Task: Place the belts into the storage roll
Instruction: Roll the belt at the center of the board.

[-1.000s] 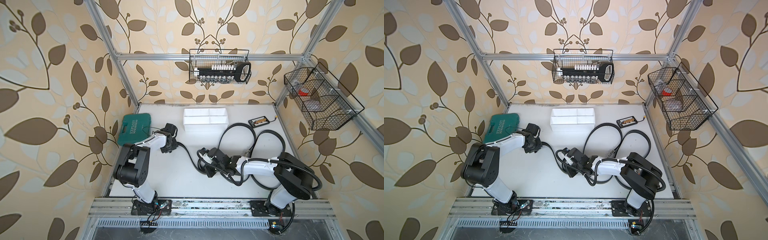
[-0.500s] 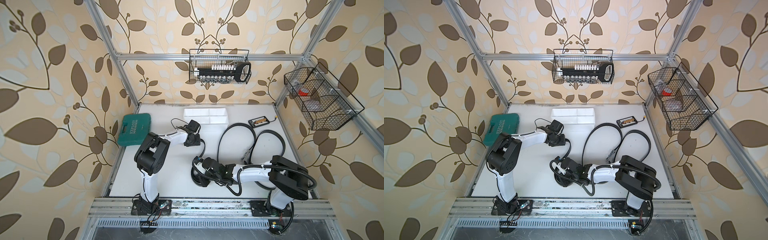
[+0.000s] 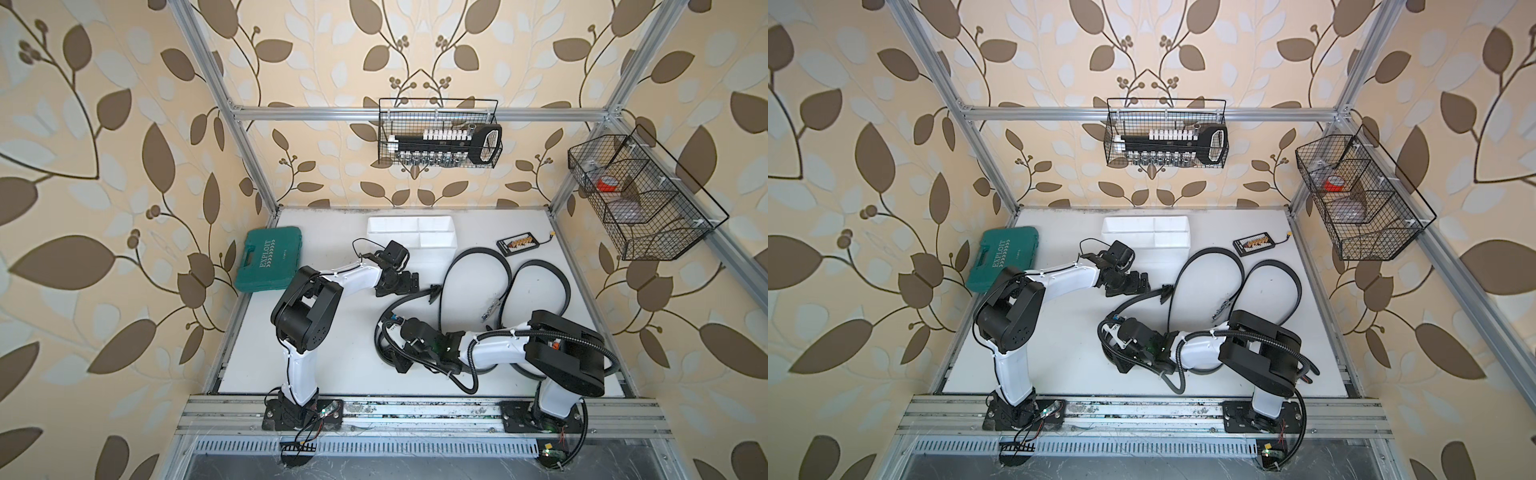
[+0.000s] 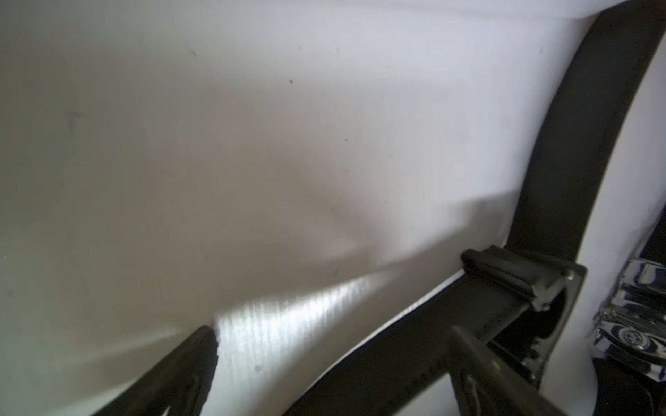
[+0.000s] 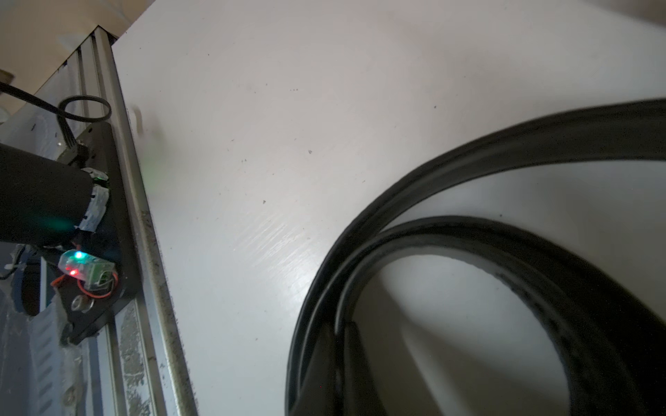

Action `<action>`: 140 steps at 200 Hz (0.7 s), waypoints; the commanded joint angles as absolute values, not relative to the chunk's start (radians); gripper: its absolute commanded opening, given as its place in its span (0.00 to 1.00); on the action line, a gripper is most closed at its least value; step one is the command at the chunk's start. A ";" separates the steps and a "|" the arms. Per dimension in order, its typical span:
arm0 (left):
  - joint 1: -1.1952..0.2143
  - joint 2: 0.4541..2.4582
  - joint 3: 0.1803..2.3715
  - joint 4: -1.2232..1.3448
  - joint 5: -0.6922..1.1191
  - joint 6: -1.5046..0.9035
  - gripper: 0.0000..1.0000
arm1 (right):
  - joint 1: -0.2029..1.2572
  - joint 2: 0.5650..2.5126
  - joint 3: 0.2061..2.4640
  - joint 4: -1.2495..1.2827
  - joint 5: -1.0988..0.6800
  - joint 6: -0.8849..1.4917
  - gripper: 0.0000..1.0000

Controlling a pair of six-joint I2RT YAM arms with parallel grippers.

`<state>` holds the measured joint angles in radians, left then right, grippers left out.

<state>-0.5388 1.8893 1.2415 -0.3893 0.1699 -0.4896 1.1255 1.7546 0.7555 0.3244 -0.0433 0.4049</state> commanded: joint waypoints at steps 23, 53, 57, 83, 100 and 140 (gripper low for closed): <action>-0.387 1.565 1.091 -0.433 0.150 -0.548 0.99 | 1.130 1.788 0.734 0.265 -0.005 0.415 0.00; -0.196 1.333 0.896 -0.397 0.274 -0.619 0.99 | 1.129 1.787 0.733 0.267 -0.007 0.414 0.00; -0.181 1.308 0.876 -0.402 0.281 -0.624 0.99 | 1.130 1.788 0.733 0.267 -0.009 0.414 0.00; -0.175 1.180 0.742 -0.405 0.358 -0.672 0.99 | 1.130 1.791 0.735 0.269 -0.007 0.413 0.00; -0.198 1.110 0.630 -0.351 0.428 -0.715 0.99 | 1.129 1.794 0.736 0.268 -0.001 0.405 0.00; -0.333 1.018 0.473 -0.298 0.365 -0.755 0.94 | 1.121 1.786 0.719 0.281 0.000 0.401 0.00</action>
